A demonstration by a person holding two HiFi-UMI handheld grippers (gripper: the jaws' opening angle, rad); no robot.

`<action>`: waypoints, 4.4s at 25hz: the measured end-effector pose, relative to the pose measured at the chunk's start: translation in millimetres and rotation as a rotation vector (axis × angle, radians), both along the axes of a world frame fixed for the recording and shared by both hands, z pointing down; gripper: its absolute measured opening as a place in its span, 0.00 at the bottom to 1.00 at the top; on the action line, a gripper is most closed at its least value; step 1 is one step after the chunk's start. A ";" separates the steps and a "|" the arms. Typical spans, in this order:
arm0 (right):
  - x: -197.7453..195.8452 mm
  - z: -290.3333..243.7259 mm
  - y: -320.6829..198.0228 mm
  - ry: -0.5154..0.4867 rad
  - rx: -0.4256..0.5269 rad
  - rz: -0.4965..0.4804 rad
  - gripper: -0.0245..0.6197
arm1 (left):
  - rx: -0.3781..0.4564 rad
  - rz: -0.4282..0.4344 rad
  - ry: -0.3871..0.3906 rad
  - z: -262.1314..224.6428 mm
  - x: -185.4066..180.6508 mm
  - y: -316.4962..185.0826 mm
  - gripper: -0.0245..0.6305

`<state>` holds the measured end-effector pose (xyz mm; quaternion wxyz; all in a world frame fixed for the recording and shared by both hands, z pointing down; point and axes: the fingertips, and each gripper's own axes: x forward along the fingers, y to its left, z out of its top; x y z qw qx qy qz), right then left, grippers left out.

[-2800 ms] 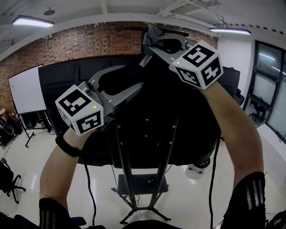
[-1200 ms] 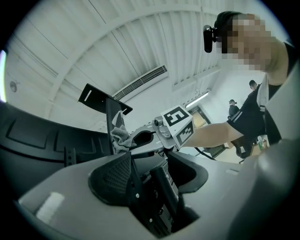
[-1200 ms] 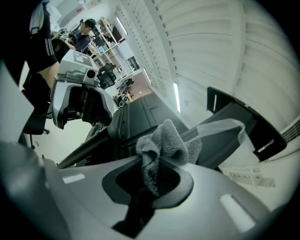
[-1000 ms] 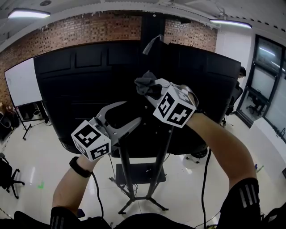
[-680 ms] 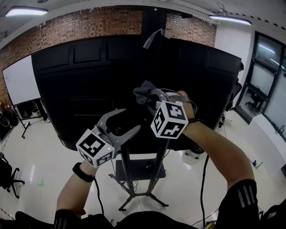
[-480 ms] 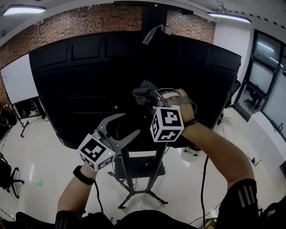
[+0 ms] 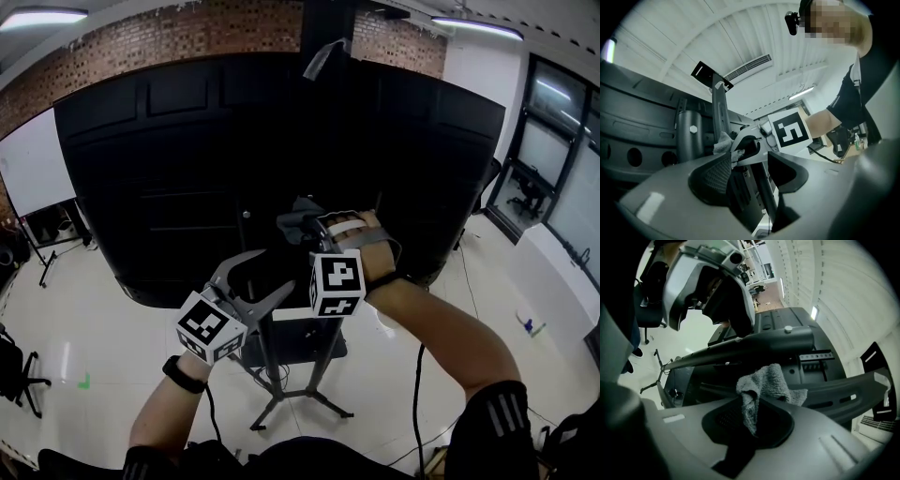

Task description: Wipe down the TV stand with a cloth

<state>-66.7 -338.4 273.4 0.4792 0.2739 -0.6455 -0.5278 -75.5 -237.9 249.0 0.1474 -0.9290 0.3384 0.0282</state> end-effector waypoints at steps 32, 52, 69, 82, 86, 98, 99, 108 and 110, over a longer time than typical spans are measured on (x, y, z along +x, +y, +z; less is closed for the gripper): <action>12.1 95.0 35.0 -0.403 -0.307 -0.024 0.11 | -0.147 -0.004 0.044 81.4 5.9 5.0 0.45; 160.5 -65.9 14.4 -0.959 -0.225 -0.074 0.11 | -0.015 0.091 0.085 5.5 106.2 10.7 0.44; 225.8 -64.1 -42.1 -1.028 -0.231 -0.024 0.11 | -0.046 0.087 0.075 16.0 154.3 -12.9 0.44; 290.1 -59.9 -45.8 -1.098 -0.197 0.046 0.11 | -0.066 0.132 0.065 26.5 187.1 -18.3 0.44; 239.7 -56.4 -23.5 -1.078 -0.273 -0.073 0.11 | -0.069 0.101 0.077 26.0 173.8 -18.3 0.44; 162.9 -11.3 -31.2 -1.025 -0.440 -0.167 0.11 | -0.081 0.013 0.079 33.7 140.5 -12.5 0.44; 165.0 -11.0 -32.3 -1.027 -0.437 -0.169 0.11 | -0.084 0.010 0.078 34.8 139.8 -13.3 0.44; 227.0 -0.7 -43.6 -1.047 -0.384 -0.077 0.11 | -0.098 0.038 0.072 41.4 165.3 -20.8 0.44; 245.0 2.7 -48.1 -1.054 -0.370 -0.048 0.11 | -0.103 0.049 0.069 43.9 174.6 -22.2 0.44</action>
